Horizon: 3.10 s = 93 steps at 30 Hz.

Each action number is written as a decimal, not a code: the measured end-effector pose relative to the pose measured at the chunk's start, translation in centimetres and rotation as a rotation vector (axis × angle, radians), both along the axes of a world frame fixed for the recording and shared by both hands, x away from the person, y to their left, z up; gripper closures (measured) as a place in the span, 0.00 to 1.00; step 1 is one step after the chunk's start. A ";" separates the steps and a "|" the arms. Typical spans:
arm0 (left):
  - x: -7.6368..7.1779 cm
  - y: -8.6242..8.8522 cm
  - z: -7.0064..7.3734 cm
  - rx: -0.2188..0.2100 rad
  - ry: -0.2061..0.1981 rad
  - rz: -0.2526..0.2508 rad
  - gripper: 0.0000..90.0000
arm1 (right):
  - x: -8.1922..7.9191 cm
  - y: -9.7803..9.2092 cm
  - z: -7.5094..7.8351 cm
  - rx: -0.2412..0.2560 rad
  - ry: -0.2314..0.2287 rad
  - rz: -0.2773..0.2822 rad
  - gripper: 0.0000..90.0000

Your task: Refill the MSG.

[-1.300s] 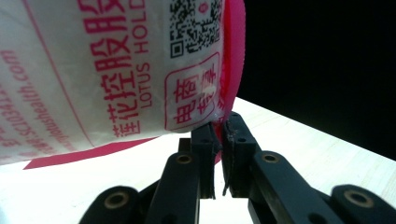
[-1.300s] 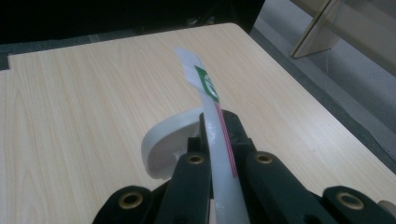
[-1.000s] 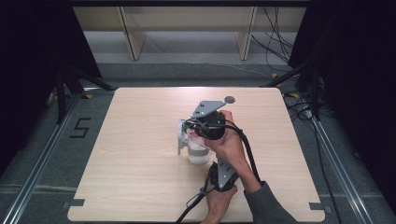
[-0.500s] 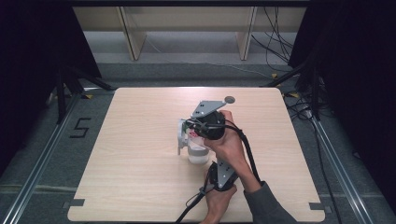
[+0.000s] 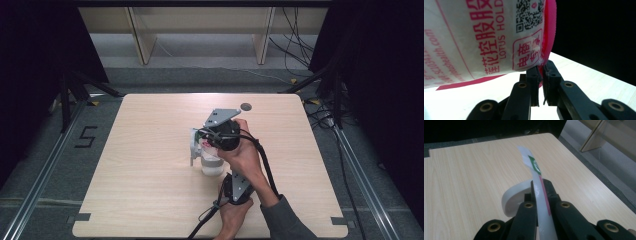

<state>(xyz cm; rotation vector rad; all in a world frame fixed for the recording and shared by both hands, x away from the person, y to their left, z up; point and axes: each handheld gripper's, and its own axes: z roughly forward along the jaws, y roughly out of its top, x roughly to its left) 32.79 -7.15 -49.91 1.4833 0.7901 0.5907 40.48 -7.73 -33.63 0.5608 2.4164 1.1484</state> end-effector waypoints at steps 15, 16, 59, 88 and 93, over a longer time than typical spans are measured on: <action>0.0 0.0 -0.1 -0.001 0.003 -0.005 0.93 | 0.1 -0.2 0.1 0.005 0.002 0.008 1.00; 0.0 -0.1 -0.1 0.000 0.005 -0.004 0.93 | 0.2 -0.2 0.0 -0.001 -0.004 0.006 1.00; -0.1 0.0 -0.2 0.008 0.005 -0.007 0.93 | 0.1 -0.6 0.1 0.024 0.003 -0.007 1.00; 0.0 0.2 -0.3 0.023 0.005 -0.008 0.92 | -0.5 -1.6 0.8 0.055 -0.020 0.000 1.00; 0.0 0.7 -0.3 0.086 0.001 0.002 0.92 | -0.6 -2.2 1.2 0.066 -0.030 0.008 1.00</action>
